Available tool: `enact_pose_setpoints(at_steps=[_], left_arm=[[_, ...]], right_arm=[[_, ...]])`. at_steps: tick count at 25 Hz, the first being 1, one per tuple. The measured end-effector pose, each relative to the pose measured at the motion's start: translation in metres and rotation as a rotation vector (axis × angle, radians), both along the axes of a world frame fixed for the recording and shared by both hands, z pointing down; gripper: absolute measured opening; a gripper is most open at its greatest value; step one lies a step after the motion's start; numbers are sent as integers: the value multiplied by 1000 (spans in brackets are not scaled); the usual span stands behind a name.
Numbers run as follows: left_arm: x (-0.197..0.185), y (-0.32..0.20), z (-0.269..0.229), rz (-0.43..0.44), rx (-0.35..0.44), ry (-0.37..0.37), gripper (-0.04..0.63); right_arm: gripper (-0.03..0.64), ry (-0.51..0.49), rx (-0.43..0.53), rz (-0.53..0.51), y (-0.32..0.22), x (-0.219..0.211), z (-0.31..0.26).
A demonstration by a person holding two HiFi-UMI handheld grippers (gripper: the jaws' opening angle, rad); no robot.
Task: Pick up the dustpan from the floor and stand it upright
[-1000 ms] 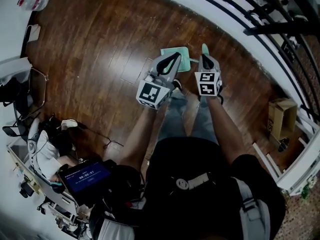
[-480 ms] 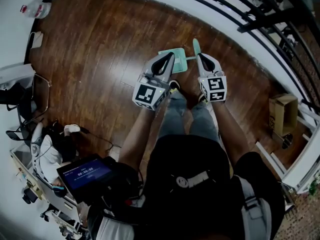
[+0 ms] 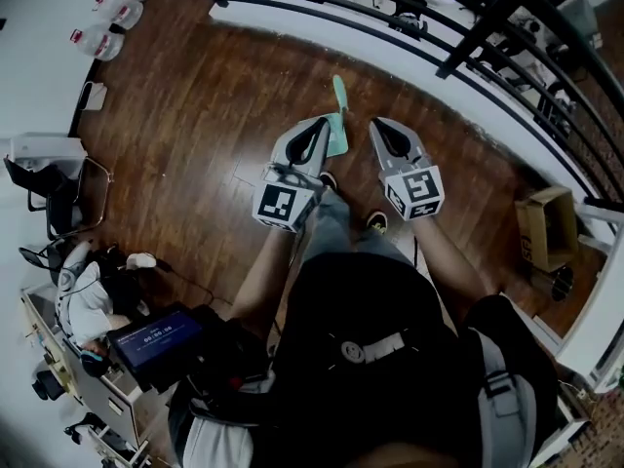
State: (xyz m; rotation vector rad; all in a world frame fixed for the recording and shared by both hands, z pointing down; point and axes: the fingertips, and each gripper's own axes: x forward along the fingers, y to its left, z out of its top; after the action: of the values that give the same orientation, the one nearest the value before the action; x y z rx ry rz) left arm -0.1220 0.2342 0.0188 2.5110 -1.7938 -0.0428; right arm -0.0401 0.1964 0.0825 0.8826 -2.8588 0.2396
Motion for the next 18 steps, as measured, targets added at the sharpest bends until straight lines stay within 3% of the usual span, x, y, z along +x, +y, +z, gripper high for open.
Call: enact_pose_setpoints(at_steps=[5, 11, 14, 18], left_arm=[[18, 17, -13, -13, -2, 1, 17], [59, 40, -24, 12, -15, -72, 17], [53, 18, -18, 48, 16, -37, 17], [28, 11, -15, 21, 21, -23, 17]], right_arm=[[2, -64, 5, -63, 19, 3, -24], [1, -116, 57, -102, 47, 31, -55], [2, -130, 56, -66, 28, 20, -53], [0, -123, 48, -112, 22, -12, -44]])
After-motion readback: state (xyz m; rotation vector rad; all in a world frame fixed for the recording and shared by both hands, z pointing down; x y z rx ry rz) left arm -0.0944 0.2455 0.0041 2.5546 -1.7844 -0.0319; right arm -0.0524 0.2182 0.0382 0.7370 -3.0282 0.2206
